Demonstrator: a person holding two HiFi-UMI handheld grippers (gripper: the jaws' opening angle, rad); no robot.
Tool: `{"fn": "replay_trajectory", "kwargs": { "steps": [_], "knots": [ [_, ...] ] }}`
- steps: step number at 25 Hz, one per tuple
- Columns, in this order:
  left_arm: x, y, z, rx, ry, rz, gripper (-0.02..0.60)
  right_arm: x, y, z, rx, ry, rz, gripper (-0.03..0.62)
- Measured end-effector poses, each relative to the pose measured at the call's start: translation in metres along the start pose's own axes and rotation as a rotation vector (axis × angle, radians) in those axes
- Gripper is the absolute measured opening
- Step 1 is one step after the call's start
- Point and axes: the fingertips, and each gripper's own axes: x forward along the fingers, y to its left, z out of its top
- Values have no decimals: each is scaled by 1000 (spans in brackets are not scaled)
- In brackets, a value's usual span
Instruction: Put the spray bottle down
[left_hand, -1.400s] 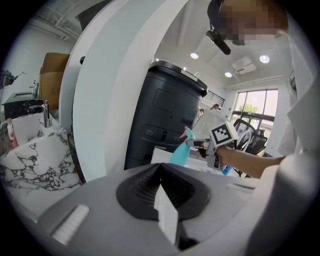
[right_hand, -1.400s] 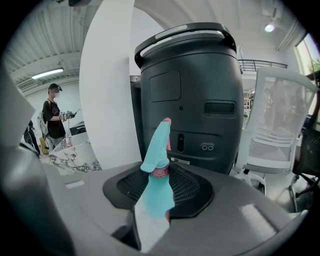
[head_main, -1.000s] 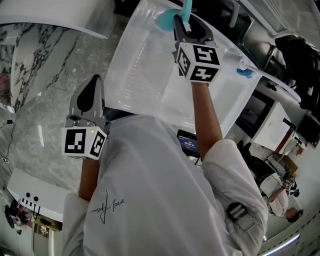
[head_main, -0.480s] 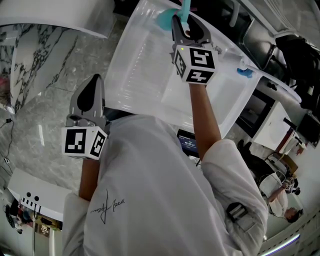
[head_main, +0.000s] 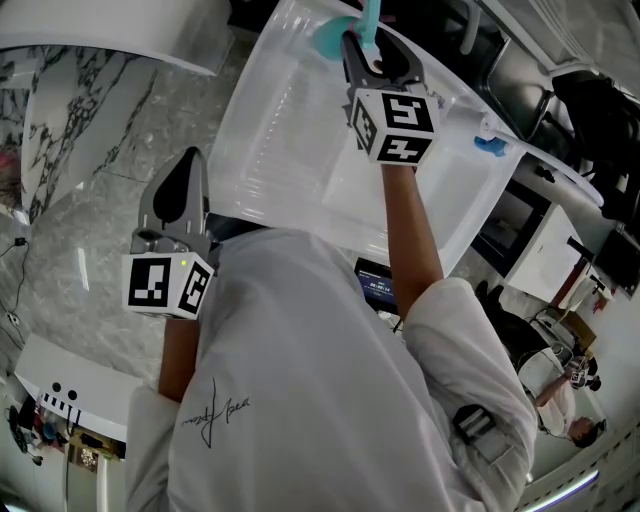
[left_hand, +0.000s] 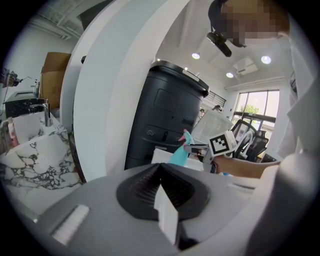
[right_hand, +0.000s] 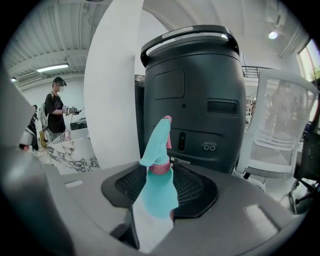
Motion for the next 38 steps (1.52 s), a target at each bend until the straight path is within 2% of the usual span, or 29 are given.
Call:
{"fn": "replay_trajectory", "kwargs": {
  "steps": [11, 18, 38],
  "knots": [
    [-5, -5, 1, 7, -18, 3, 6, -8, 3, 3, 1, -2, 12, 147],
    [-9, -22, -1, 23, -26, -28, 6, -20, 5, 5, 0, -8, 16, 147],
    [-26, -48, -4, 43, -60, -47, 6, -62, -5, 6, 24, -20, -6, 140]
  ]
}}
